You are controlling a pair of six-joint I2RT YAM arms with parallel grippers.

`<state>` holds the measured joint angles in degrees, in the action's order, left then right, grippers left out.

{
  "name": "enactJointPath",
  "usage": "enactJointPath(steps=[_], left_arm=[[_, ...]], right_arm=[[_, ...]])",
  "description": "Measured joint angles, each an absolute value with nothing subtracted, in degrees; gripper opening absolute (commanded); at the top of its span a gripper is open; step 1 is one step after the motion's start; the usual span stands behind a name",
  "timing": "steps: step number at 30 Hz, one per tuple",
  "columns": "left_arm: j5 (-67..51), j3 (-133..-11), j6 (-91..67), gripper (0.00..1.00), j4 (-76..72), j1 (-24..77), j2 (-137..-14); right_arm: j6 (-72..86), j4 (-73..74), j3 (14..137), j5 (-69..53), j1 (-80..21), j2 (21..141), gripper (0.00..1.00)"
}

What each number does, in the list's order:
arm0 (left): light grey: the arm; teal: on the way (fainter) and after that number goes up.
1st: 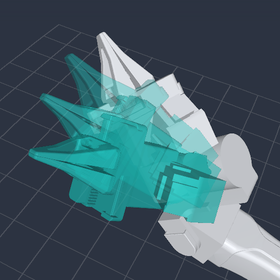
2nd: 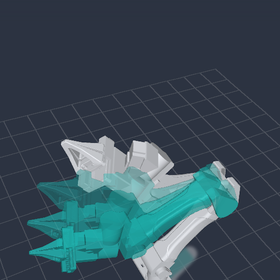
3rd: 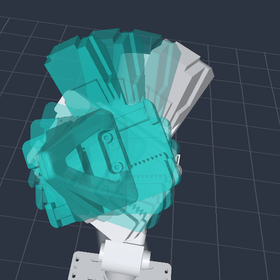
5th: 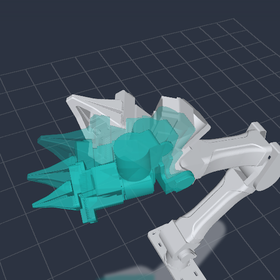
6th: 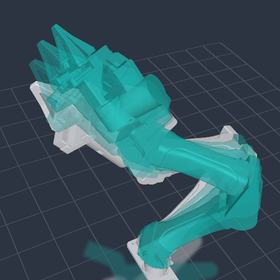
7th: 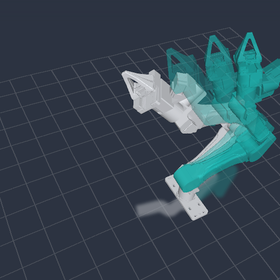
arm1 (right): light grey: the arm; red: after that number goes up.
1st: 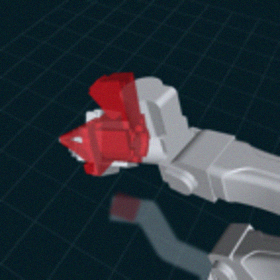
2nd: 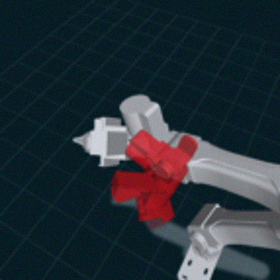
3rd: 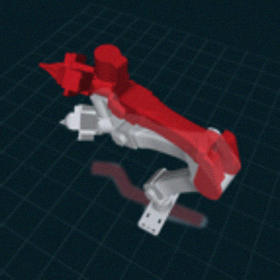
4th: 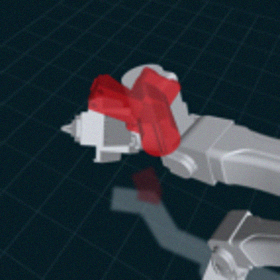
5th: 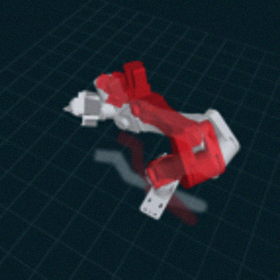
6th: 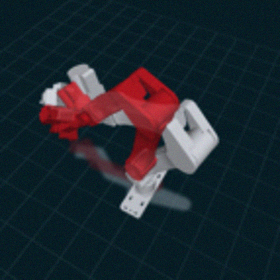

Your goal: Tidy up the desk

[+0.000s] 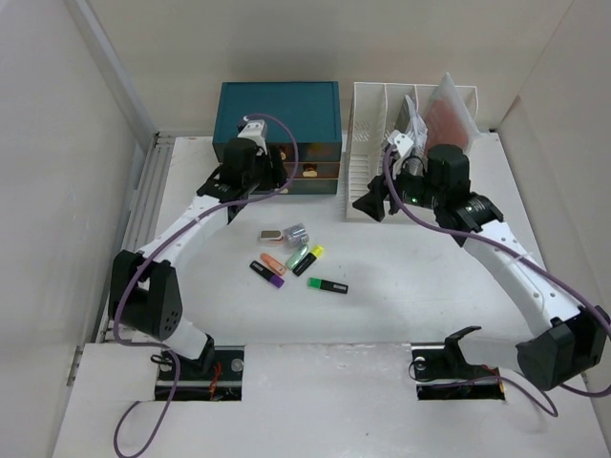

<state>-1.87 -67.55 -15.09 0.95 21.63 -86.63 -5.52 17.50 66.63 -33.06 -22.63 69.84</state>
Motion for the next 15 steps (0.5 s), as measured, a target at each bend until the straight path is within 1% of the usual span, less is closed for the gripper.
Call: enactJointPath(steps=[6, 14, 15], left_arm=[[-1.8, -69.8, -15.2, 0.57, -0.6, 21.6, -89.2], [1.4, -74.3, -15.3, 0.57, -1.5, 21.7, -94.0], [2.0, -74.8, -15.3, 0.58, -1.5, 21.8, -94.6]], right_arm=[[-4.4, 17.4, 66.6, -33.0, -22.7, 71.3, 0.73], [-4.0, 17.1, 66.6, -33.0, -23.3, 71.7, 0.73], [-4.0, 17.1, 66.6, -33.0, -23.3, 71.7, 0.73]])
